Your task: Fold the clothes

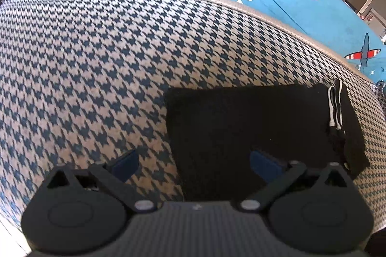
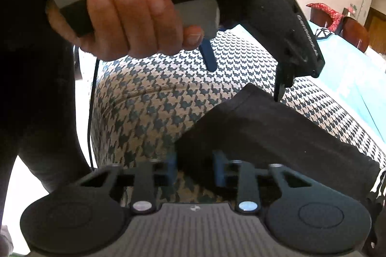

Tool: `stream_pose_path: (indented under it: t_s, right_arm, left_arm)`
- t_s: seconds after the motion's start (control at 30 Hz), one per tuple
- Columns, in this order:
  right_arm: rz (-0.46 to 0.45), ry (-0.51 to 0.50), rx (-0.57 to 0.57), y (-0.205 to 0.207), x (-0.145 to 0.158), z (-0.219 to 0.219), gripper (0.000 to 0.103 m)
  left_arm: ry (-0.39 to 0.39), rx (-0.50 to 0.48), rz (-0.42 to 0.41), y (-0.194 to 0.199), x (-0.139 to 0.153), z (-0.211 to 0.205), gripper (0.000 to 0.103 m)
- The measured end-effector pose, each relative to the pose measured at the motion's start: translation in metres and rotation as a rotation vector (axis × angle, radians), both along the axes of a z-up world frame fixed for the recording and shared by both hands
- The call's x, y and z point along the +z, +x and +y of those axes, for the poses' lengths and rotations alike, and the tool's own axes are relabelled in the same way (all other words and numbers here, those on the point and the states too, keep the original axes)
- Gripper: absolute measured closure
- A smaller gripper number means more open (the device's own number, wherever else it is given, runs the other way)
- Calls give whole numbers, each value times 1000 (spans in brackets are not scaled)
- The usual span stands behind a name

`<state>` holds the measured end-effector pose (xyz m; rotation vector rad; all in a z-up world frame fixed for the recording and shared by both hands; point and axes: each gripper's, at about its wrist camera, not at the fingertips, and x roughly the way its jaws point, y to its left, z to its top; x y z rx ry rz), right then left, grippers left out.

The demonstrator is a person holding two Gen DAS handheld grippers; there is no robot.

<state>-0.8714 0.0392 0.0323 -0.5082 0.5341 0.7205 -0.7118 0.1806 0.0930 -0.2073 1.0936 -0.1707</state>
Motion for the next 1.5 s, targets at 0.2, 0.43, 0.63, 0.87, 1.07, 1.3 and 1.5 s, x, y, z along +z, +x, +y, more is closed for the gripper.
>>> stream_pose_path:
  t_s: [0.2,0.43,0.63,0.87,1.07,1.3,1.5]
  right_arm:
    - [108,185,-131,25,20,-27,91]
    - [219,406,-229,46,42,-69,90]
    - [226,374,-195,40,44,-68,90]
    - [182,261,-156,32,26,-51,89]
    - [171,184,-125,27,13,-35,68]
    - [89,137,-142,24,5,-26,62]
    - [16,101,-178,33,-2,-18,65]
  left_arm:
    - [-73,-28,36,0,-6,-2,0]
    - [-199,-71,88,5,-17,-13,4]
    - [-239,-92,110,10,-22,-24,44]
    - [-246,-88,115,12,-22,-25,61]
    - [-254,-77,121,10,-20,-21,62]
    - [-262,-56,132,11,-21,-21,61]
    - [-276,-32,137,13,-23,-13,61]
